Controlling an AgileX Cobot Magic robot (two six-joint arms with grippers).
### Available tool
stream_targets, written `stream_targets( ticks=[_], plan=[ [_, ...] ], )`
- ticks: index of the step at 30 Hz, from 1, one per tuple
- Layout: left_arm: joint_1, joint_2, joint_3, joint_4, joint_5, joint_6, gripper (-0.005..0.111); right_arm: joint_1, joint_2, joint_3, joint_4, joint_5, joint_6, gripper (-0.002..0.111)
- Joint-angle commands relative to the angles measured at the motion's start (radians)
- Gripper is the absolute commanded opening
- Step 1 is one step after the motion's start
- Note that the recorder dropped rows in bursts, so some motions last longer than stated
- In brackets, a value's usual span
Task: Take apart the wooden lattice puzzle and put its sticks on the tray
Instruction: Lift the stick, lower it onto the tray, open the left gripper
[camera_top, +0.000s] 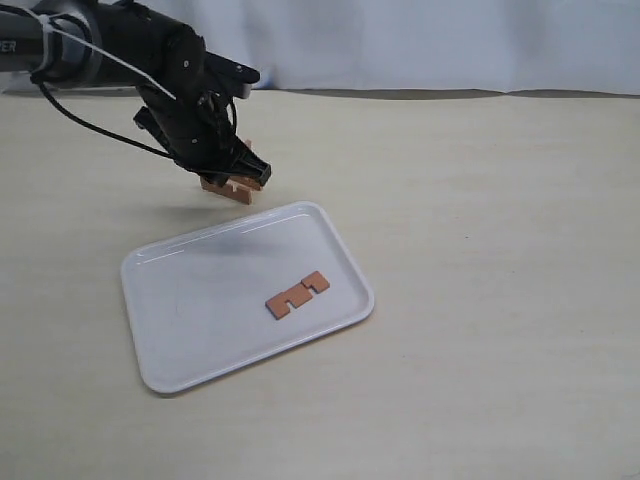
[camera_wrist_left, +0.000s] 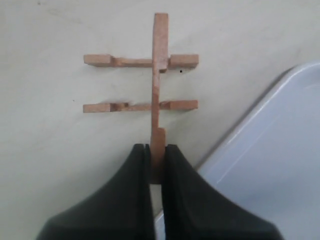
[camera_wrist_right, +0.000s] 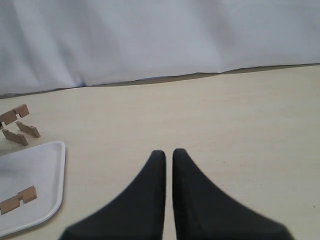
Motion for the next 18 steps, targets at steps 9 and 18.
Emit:
stream_targets(
  ticks=[9, 18],
  plan=[
    [-0.120, -0.138, 0.000, -0.111, 0.175, 0.336, 0.000, 0.001, -0.004, 0.003, -0.001, -0.010, 0.000, 0.005],
    [-0.151, -0.114, 0.000, -0.265, 0.300, 0.483, 0.000, 0.001, -0.004, 0.003, -0.001, -0.010, 0.000, 0.005]
  ],
)
